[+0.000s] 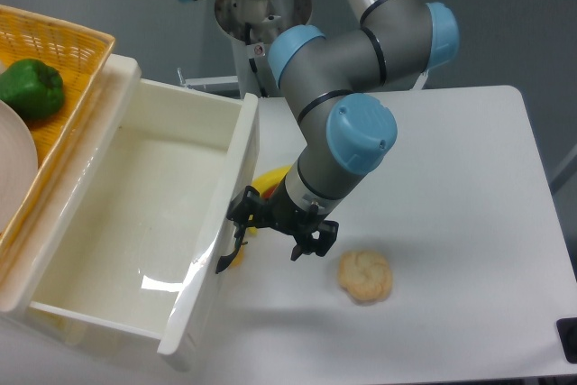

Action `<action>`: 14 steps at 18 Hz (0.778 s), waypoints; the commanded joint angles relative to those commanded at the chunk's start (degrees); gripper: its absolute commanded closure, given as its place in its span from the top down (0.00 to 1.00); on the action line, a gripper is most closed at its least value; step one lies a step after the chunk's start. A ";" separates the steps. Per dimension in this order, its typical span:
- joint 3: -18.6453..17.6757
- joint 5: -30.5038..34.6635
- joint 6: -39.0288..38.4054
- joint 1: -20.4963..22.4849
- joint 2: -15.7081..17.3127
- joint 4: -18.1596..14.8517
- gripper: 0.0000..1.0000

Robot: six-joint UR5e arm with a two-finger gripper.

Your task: Slide the top white drawer open

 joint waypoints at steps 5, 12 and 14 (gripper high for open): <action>0.97 0.35 1.49 1.14 0.09 1.40 1.00; -0.09 11.48 12.45 1.58 -0.87 4.31 1.00; -0.52 16.33 18.08 1.85 -1.84 4.31 1.00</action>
